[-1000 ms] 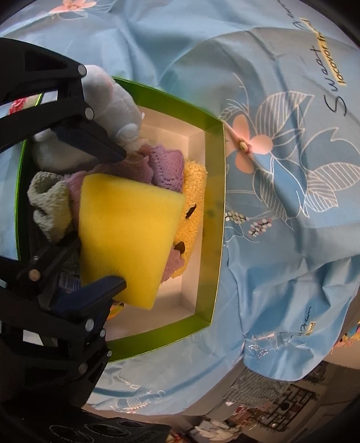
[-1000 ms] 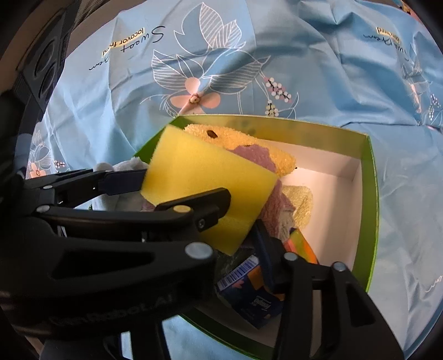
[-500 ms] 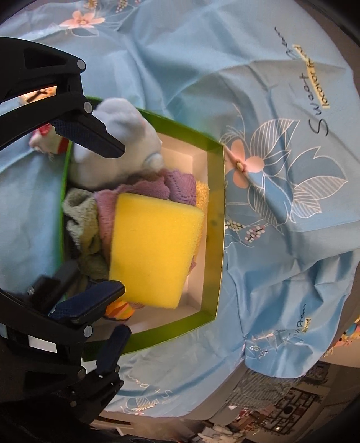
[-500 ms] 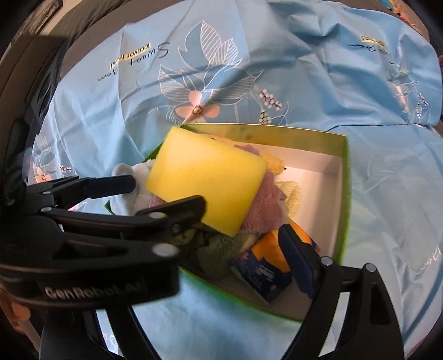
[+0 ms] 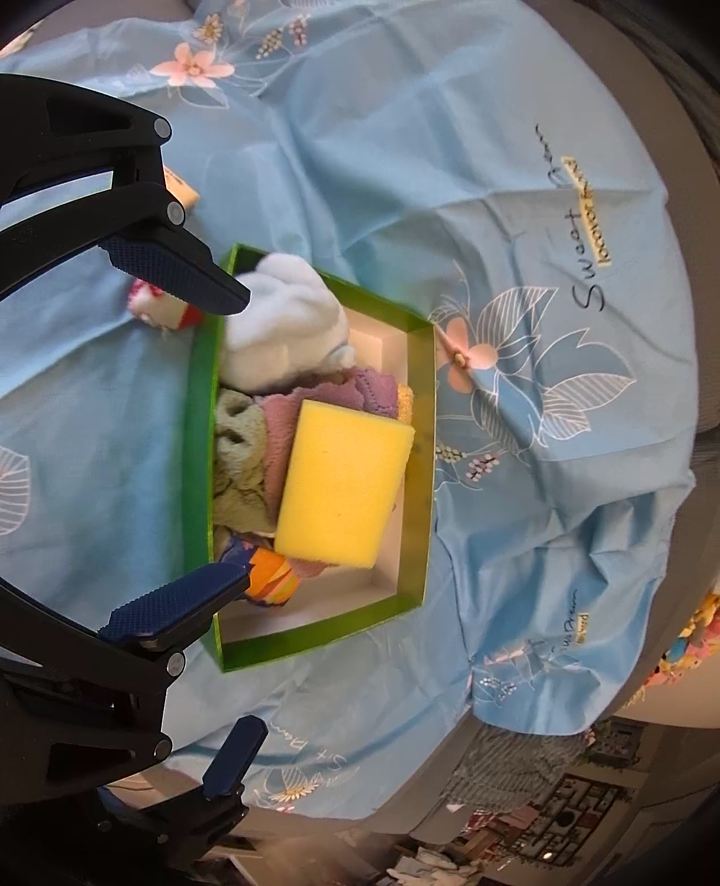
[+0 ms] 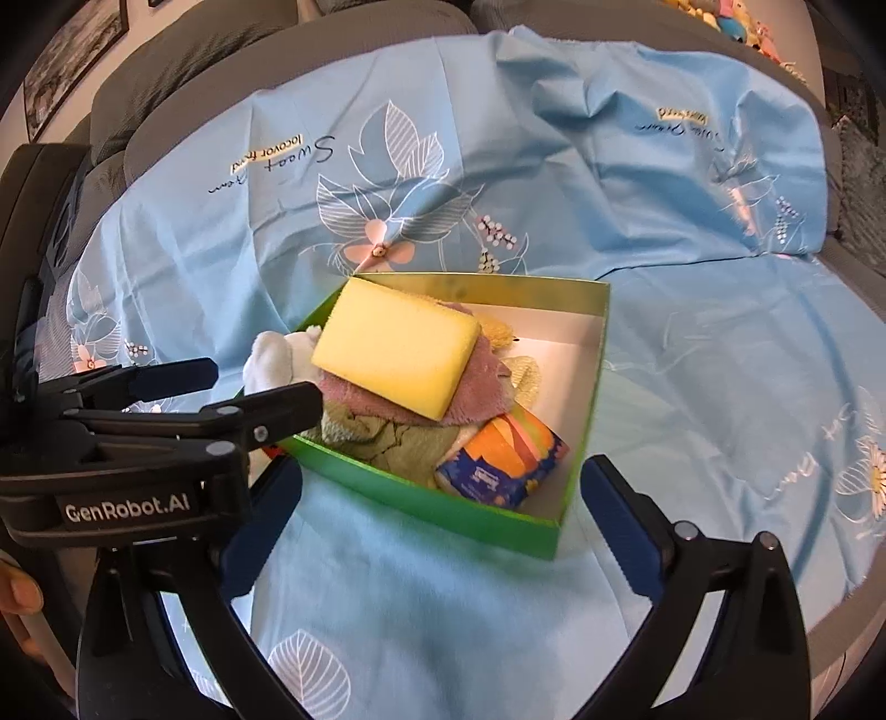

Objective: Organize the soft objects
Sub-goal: 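Move the left tool to the white tree-print tissue pack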

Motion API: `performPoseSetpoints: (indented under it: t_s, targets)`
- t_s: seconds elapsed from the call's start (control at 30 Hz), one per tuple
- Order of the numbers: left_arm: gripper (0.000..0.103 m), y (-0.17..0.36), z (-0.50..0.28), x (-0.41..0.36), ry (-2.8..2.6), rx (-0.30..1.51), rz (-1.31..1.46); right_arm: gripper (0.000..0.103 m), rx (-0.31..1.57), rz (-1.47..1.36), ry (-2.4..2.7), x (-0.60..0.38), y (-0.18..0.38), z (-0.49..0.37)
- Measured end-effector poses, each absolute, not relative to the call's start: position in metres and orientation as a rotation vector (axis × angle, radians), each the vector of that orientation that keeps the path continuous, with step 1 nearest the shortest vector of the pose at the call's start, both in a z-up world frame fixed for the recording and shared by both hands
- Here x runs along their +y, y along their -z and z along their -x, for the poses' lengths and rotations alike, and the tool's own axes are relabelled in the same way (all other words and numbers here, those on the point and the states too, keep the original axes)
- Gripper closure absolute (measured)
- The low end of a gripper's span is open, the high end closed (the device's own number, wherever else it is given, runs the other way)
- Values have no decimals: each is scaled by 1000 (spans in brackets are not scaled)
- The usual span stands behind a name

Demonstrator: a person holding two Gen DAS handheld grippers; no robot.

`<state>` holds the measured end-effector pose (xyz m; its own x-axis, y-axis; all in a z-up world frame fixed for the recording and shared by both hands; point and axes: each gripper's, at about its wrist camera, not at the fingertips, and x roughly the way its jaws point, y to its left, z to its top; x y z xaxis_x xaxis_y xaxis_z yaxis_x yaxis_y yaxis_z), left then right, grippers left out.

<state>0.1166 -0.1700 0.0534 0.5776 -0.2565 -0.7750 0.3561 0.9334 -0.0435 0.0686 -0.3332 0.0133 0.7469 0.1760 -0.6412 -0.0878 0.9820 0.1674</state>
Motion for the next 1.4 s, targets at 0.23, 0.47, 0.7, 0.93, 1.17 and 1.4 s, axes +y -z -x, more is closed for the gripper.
performPoseSetpoints:
  t_s: [0.23, 0.47, 0.7, 0.93, 1.17, 1.4]
  targets:
    - [11, -70, -80, -152, 368, 822, -90, 1, 686, -112, -142, -328, -24, -36]
    - [11, -70, -45, -119, 346, 788, -49, 1, 675, -59, -172, -309, -30, -9]
    - [11, -57, -27, -84, 321, 811, 35, 1, 672, -13, -192, -286, -30, 2]
    - [11, -36, -18, -40, 262, 815, 90, 1, 708, 16, -212, -266, -6, 7]
    - [11, 18, -21, 2, 180, 927, 149, 1, 825, 28, -288, -242, 40, -1]
    - [12, 44, -38, 31, 163, 967, 249, 1, 833, 65, -468, -196, 60, -7]
